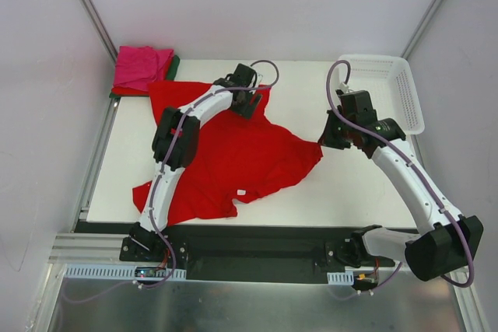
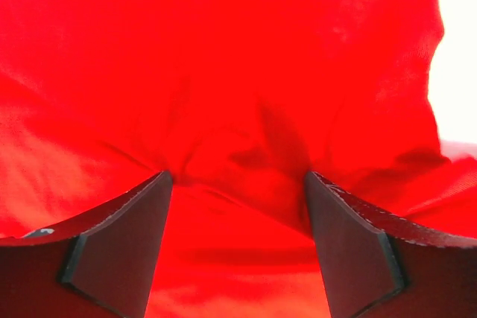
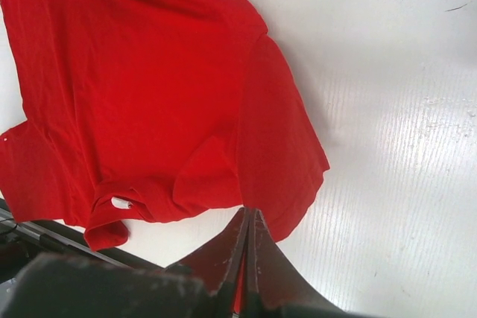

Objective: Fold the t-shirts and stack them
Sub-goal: Flatten out the tshirt

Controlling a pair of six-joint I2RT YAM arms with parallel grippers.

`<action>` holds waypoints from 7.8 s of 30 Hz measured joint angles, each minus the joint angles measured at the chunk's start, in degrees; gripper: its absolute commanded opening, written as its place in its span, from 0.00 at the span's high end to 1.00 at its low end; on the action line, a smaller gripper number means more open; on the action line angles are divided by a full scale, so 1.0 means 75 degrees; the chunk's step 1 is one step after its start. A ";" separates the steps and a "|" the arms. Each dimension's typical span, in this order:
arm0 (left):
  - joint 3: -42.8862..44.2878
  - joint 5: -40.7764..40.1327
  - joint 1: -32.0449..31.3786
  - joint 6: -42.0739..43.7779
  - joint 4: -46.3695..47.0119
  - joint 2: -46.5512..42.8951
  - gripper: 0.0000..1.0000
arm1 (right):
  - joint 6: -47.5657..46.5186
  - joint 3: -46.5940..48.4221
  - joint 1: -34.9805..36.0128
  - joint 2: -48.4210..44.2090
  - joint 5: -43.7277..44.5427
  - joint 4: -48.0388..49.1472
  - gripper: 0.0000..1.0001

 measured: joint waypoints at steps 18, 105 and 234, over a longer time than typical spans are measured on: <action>-0.5266 -0.0058 -0.1766 -0.1900 -0.0796 -0.3547 0.20 | 0.0015 -0.0137 0.0000 -0.0184 -0.0221 0.0146 0.99; -0.1699 0.1451 -0.1996 -0.0431 0.1300 -0.1492 0.09 | -0.0009 -0.0172 0.0000 -0.0096 0.0093 -0.0006 0.99; -0.1580 -0.1507 -0.1107 -0.0166 0.0434 -0.2681 1.00 | -0.0650 0.0495 0.0000 -0.0163 0.0924 -0.0297 0.99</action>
